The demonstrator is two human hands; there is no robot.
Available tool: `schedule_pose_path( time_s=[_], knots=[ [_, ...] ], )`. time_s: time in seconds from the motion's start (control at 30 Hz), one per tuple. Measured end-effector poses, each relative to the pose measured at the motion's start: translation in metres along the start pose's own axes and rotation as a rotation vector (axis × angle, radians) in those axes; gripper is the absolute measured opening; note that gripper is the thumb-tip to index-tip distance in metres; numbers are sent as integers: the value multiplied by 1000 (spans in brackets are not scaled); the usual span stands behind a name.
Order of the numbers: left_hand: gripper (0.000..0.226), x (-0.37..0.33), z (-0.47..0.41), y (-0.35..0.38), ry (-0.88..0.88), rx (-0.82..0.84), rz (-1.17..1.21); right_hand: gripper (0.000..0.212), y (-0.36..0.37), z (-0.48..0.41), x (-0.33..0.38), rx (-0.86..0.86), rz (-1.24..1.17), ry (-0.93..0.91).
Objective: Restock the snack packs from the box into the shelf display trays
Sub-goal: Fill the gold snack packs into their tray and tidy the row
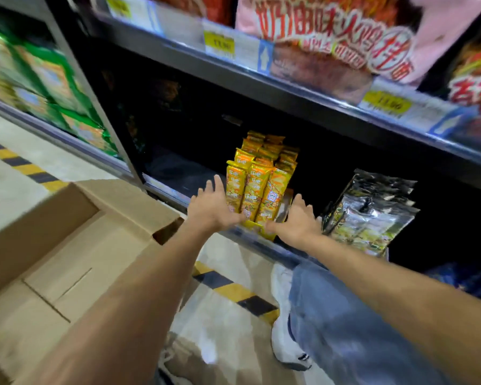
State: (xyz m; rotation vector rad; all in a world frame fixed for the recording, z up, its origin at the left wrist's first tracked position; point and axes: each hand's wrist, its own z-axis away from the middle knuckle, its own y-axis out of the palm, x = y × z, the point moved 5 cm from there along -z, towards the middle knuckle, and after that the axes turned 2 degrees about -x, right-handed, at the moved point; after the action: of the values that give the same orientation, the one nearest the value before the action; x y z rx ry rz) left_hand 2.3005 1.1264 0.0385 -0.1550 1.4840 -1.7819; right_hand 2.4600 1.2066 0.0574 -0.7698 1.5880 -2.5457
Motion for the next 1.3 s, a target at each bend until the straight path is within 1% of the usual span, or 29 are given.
schedule_pose_path(
  time_s=[0.07,0.13,0.2,0.27,0.33,0.37,0.47,0.63,0.8,1.0,1.17,1.23,1.3],
  knots=[
    [113,-12,22,-10,-18,-27,-71,94,-12,20,9,6,38,-101],
    [110,-29,46,-19,11,-69,-105,90,-24,40,15,28,74,-205],
    [106,-48,71,-27,85,-106,-132,87,-37,61,17,40,70,-258],
    [102,-67,93,-35,155,-105,-165,79,-53,82,16,9,60,-301],
    [103,-88,117,-43,199,-87,-205,71,-71,104,11,-5,60,-331],
    [104,-99,128,-47,213,-92,-224,71,-81,115,6,-4,55,-333],
    [104,-130,156,-55,253,-123,-285,85,-115,145,-19,-28,66,-324],
    [103,-175,185,-60,337,-104,-334,83,-165,176,-75,-122,132,-276],
    [105,-214,196,-49,422,-73,-349,88,-184,187,-118,-157,128,-207],
    [105,-246,170,-33,458,-37,-366,90,-191,172,-146,-156,99,-142],
    [110,-253,128,-12,440,-8,-339,86,-186,137,-174,-146,73,-112],
    [112,-250,106,0,421,3,-327,81,-178,114,-187,-122,62,-66],
    [116,-242,82,15,387,40,-286,74,-167,90,-198,-60,60,-22]
  ],
)
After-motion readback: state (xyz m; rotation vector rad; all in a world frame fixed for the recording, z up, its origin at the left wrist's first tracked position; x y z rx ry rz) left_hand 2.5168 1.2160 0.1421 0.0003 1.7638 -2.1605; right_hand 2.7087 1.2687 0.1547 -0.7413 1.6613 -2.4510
